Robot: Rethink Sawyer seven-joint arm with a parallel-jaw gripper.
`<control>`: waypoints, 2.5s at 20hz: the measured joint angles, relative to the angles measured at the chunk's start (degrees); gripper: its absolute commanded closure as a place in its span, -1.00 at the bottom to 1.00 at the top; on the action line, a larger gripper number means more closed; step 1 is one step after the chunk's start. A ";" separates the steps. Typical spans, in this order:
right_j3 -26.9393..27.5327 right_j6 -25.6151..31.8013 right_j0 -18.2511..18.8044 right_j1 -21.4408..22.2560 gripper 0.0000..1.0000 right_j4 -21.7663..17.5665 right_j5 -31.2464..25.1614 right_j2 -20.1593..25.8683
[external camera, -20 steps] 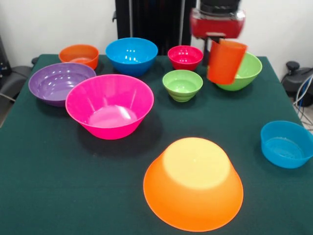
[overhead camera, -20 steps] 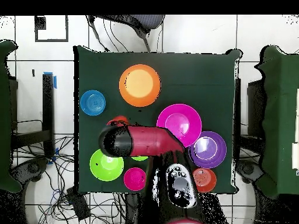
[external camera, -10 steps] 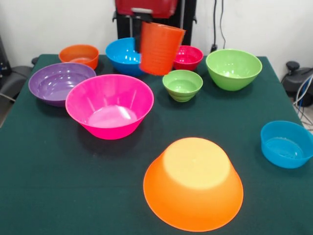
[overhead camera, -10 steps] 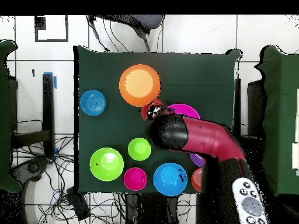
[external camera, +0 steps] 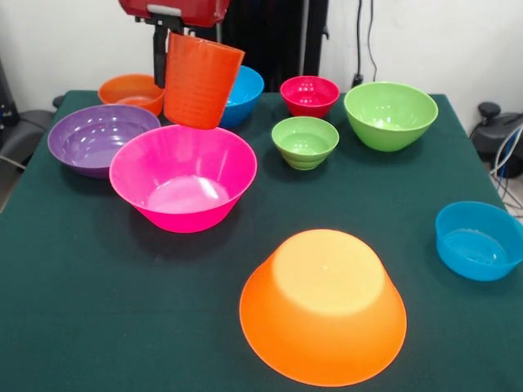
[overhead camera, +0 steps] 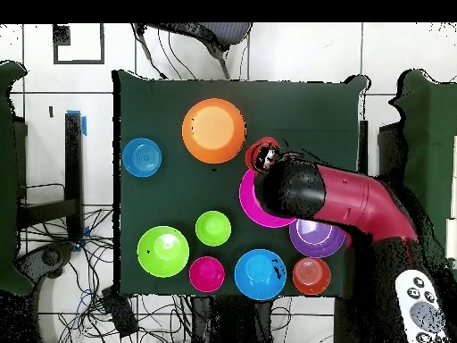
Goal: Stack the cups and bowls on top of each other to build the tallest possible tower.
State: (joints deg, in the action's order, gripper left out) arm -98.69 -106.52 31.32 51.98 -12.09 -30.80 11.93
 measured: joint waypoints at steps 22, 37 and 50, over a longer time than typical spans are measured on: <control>5.82 0.00 2.76 -7.83 1.00 -1.28 -0.29 6.10; 10.39 0.00 9.17 -15.45 1.00 2.90 -0.29 16.30; 15.42 0.00 6.92 -18.28 1.00 4.77 -1.11 19.52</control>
State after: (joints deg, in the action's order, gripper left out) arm -83.26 -106.52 38.24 33.70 -7.31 -31.90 31.46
